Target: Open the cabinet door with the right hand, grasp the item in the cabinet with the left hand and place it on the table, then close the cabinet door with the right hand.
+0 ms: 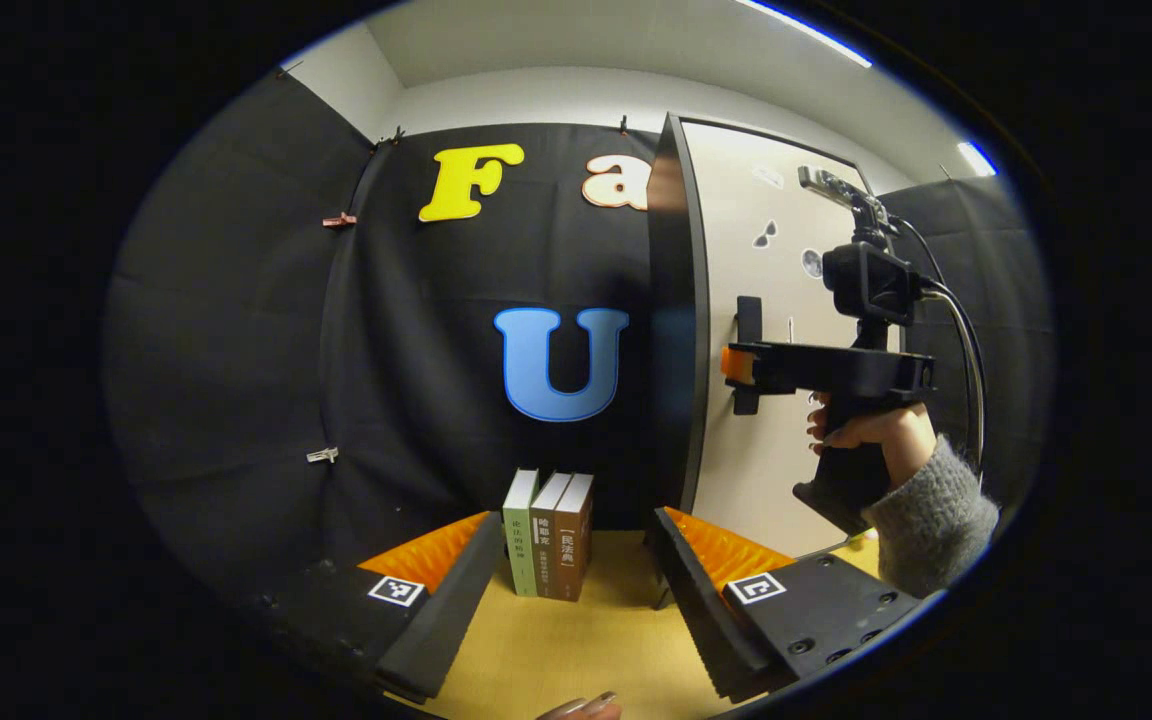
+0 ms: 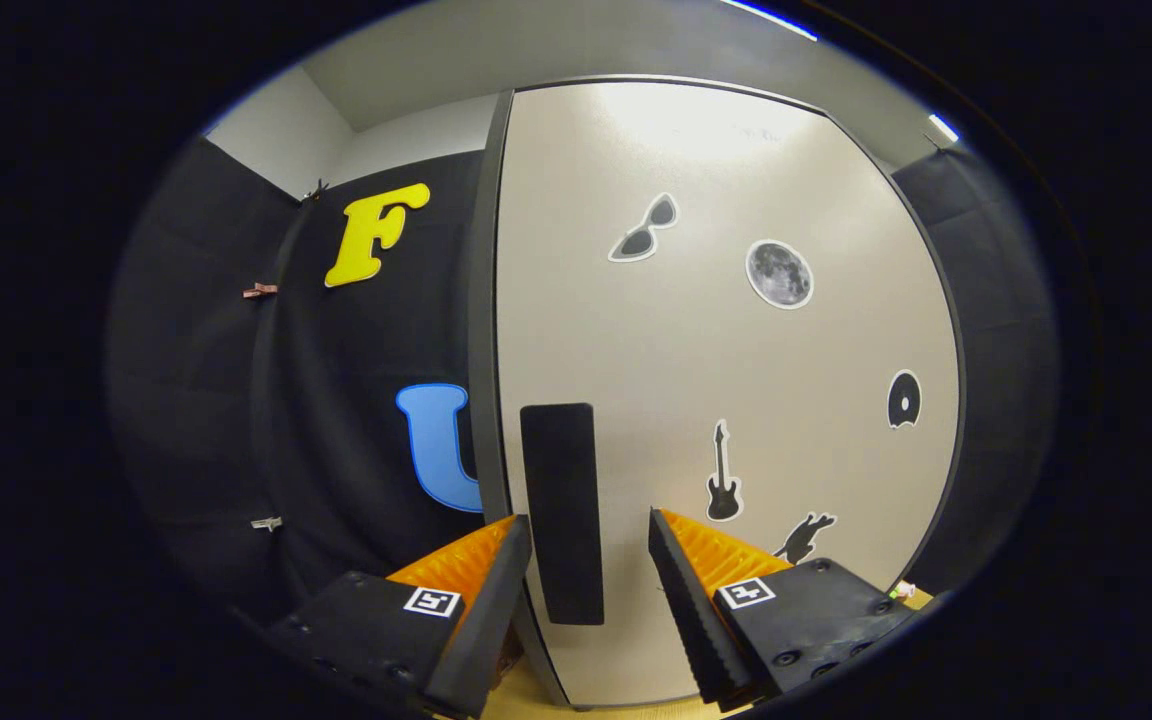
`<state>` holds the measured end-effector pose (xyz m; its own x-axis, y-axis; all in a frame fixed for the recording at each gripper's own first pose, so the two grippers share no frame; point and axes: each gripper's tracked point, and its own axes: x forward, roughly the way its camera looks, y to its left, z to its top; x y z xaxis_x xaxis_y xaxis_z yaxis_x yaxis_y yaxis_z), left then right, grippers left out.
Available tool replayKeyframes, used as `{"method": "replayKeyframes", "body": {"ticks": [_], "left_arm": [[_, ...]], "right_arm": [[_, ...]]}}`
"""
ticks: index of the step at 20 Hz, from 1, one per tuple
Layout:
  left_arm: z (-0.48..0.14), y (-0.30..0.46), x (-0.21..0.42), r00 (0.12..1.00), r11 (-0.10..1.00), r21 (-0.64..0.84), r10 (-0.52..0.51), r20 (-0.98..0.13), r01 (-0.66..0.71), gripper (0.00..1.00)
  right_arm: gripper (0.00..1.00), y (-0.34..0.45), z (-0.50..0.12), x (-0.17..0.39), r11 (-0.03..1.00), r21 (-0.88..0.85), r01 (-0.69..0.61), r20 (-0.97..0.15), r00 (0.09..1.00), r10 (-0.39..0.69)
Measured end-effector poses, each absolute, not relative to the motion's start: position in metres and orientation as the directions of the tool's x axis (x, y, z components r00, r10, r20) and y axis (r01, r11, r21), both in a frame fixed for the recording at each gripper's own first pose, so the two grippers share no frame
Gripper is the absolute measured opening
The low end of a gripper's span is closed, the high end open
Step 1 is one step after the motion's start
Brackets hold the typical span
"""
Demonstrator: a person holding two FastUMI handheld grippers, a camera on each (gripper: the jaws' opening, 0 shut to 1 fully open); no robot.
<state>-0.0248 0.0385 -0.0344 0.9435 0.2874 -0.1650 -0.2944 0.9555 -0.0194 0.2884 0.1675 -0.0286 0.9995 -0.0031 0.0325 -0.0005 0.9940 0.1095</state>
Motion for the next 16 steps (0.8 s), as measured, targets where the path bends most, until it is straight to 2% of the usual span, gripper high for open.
{"method": "replayKeyframes", "body": {"ticks": [2, 3, 4, 6, 7, 8, 9, 11, 16], "left_arm": [[-0.035, 0.043, -0.025, 0.941, 0.953, -0.022, 0.296, -0.165, -0.304, 0.94], [-0.035, 0.043, -0.025, 0.94, 0.951, -0.024, 0.299, -0.166, -0.307, 0.94], [-0.035, 0.043, -0.028, 0.939, 0.951, -0.025, 0.301, -0.168, -0.309, 0.94], [-0.032, 0.044, -0.03, 0.936, 0.949, -0.022, 0.307, -0.171, -0.316, 0.94], [-0.03, 0.044, -0.031, 0.935, 0.947, -0.018, 0.313, -0.168, -0.32, 0.94], [-0.026, 0.044, -0.035, 0.934, 0.946, -0.012, 0.318, -0.161, -0.324, 0.94], [-0.022, 0.044, -0.037, 0.935, 0.945, -0.009, 0.321, -0.153, -0.326, 0.95], [-0.016, 0.042, -0.045, 0.936, 0.945, -0.009, 0.323, -0.139, -0.327, 0.94], [0.001, 0.039, -0.062, 0.942, 0.947, -0.004, 0.318, -0.109, -0.32, 0.94]], "right_arm": [[0.72, 0.169, -0.027, 0.294, 0.993, 0.115, 0.009, 0.033, 0.999, -0.013], [0.62, 0.168, -0.024, 0.294, 0.994, 0.111, 0.02, 0.041, 0.999, -0.025], [0.58, 0.172, -0.023, 0.297, 0.995, 0.102, 0.009, 0.053, 0.999, -0.015], [0.29, 0.176, -0.022, 0.295, 0.998, 0.051, 0.037, 0.064, 0.997, -0.04], [0.34, 0.176, -0.024, 0.294, 0.999, 0.028, 0.045, 0.063, 0.997, -0.047], [0.27, 0.177, -0.023, 0.294, 0.999, 0.026, 0.045, 0.063, 0.997, -0.046], [0.27, 0.176, -0.026, 0.294, 0.998, 0.042, 0.035, 0.047, 0.998, -0.037], [0.14, 0.175, -0.026, 0.291, 0.999, 0.038, 0.015, 0.019, 1.0, -0.016], [0.14, 0.176, -0.023, 0.272, 0.999, 0.021, -0.03, 0.002, 1.0, 0.03]]}}
